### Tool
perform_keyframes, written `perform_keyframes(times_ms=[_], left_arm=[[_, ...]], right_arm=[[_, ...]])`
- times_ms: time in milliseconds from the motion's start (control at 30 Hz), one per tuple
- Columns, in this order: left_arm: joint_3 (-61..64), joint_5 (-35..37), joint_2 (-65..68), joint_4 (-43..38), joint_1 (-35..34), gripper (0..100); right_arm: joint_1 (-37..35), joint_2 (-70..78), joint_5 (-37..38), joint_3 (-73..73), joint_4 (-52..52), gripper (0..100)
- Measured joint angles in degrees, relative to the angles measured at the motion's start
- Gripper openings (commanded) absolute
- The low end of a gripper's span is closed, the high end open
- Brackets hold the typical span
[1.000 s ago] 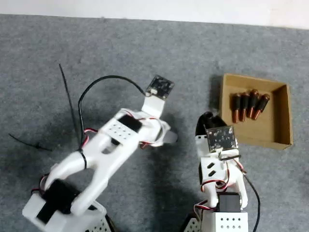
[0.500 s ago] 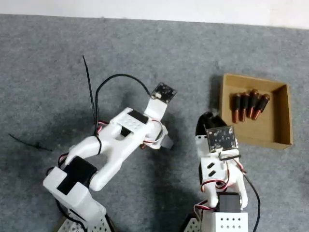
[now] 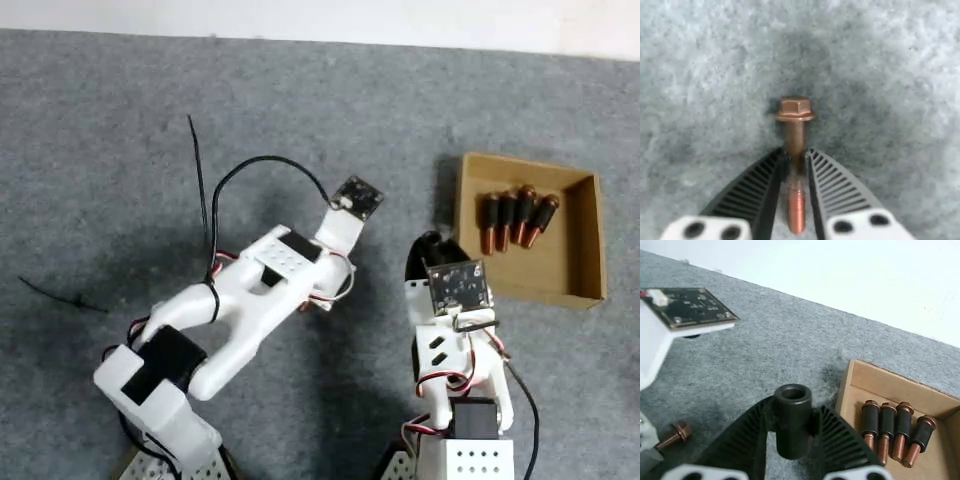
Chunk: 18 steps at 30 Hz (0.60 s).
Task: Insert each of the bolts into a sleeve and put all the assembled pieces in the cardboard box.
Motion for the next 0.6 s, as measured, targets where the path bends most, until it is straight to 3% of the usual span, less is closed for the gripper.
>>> perform_keyframes(times_ms=[200,467,600], left_arm=[[15.5,0.0,-15.6,-12.9,-0.4,0],[50.3,0.0,-46.2,-53.3,-0.4,0],[56.2,4.5,-55.5,-62.0,-0.4,0]], right_arm=[[0.0,0.0,0.0,0.0,0.0,0.4],[-0.9,0.0,0.0,0.0,0.0,0.4],[-4.9,0.0,0.0,0.0,0.0,0.4]])
